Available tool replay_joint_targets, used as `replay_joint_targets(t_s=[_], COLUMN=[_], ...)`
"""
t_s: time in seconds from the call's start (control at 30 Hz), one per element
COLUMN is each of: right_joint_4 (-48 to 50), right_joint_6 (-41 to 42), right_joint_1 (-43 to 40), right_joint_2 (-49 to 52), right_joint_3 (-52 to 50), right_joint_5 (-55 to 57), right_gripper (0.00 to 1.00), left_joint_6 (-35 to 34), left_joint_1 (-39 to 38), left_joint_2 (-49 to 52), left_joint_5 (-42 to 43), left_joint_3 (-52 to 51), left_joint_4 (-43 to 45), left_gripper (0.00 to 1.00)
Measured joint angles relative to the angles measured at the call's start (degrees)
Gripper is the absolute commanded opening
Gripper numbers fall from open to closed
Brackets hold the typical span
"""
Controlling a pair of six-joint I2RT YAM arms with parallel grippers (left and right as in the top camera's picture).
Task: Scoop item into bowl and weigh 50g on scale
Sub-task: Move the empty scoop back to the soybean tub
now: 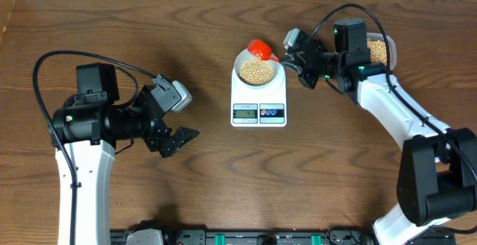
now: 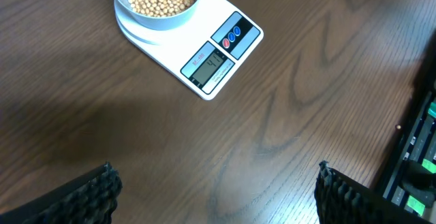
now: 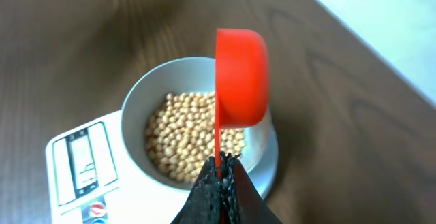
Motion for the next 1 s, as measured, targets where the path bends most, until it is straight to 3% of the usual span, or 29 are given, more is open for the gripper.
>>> replay_joint_targets(t_s=[0.27, 0.53, 0.73, 1.0], right_joint_4=[-4.4, 0.6, -3.3, -18.0], right_joint_6=[-2.8, -3.9, 1.8, 7.4], right_joint_1=[1.0, 1.6, -1.9, -9.1], right_joint_2=[-3.5, -4.4, -11.2, -16.9], right_joint_3=[0.0, -0.1, -0.1, -0.1], right_joint_5=[3.4, 5.5, 22.7, 42.1], right_gripper=[0.01, 0.01, 0.01, 0.01], left_joint_6=[0.0, 0.0, 0.0, 0.0], left_joint_1=[0.0, 0.0, 0.0, 0.0], left_joint_2=[0.0, 0.0, 0.0, 0.0], left_joint_5=[0.0, 0.0, 0.0, 0.0], left_joint_3=[0.0, 0.0, 0.0, 0.0], left_joint_4=[0.0, 0.0, 0.0, 0.0], left_gripper=[0.93, 0.93, 0.93, 0.93])
